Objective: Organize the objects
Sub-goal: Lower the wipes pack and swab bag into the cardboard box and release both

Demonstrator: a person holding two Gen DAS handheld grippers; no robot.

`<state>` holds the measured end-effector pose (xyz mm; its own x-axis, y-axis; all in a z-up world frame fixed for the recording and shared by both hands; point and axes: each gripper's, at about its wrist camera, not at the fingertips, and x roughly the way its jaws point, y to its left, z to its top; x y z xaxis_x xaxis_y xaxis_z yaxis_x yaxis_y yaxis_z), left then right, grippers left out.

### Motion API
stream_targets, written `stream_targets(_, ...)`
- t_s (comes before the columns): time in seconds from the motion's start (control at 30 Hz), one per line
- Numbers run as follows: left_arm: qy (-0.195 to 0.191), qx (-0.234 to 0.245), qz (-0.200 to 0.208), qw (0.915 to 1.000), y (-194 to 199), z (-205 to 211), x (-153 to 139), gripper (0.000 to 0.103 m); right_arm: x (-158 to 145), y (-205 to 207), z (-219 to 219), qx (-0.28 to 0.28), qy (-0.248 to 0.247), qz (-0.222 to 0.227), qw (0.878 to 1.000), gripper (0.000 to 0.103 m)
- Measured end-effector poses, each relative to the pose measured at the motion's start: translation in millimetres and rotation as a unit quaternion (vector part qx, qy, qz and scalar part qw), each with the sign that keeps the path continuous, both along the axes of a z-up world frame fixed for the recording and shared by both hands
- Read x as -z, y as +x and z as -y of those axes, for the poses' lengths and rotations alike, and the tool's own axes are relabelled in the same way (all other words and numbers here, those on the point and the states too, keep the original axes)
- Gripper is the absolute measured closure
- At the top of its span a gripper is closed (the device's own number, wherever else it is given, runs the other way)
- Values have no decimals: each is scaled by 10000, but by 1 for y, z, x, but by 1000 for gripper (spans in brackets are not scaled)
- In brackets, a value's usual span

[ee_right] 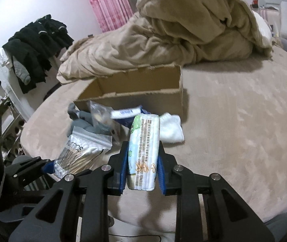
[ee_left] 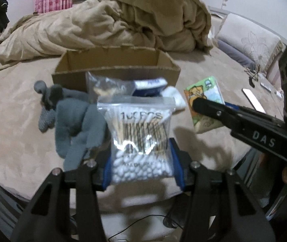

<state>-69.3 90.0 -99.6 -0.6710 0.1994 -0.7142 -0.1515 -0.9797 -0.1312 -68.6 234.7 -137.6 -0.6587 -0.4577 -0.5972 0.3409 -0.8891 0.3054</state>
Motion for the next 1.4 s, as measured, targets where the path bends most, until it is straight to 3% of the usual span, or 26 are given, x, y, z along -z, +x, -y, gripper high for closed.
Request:
stream_targets(0.27, 99, -135, -210, 9996, -3, 13, -34, 54, -38, 0, 2, -94, -61, -363, 9993, 77)
stream_targets(0.53, 139, -310, -688, 9971, -11, 28, -83, 54, -82, -8, 6, -146, -125, -810, 9965, 77)
stream_targets(0.87, 238, -482, -1034, 9932, -43, 43, -109, 54, -124, -41, 16, -219, -145, -1294, 9912, 77)
stream_targets(1.13, 228, -522, -1044, 9929, -85, 44, -97, 54, -111, -83, 24, -192, 19, -1120, 9935, 77)
stream_targets(1.4, 167, -560, -696, 9959, -134, 48, -55, 54, -53, -128, 34, -224, 34, -481, 9986, 77)
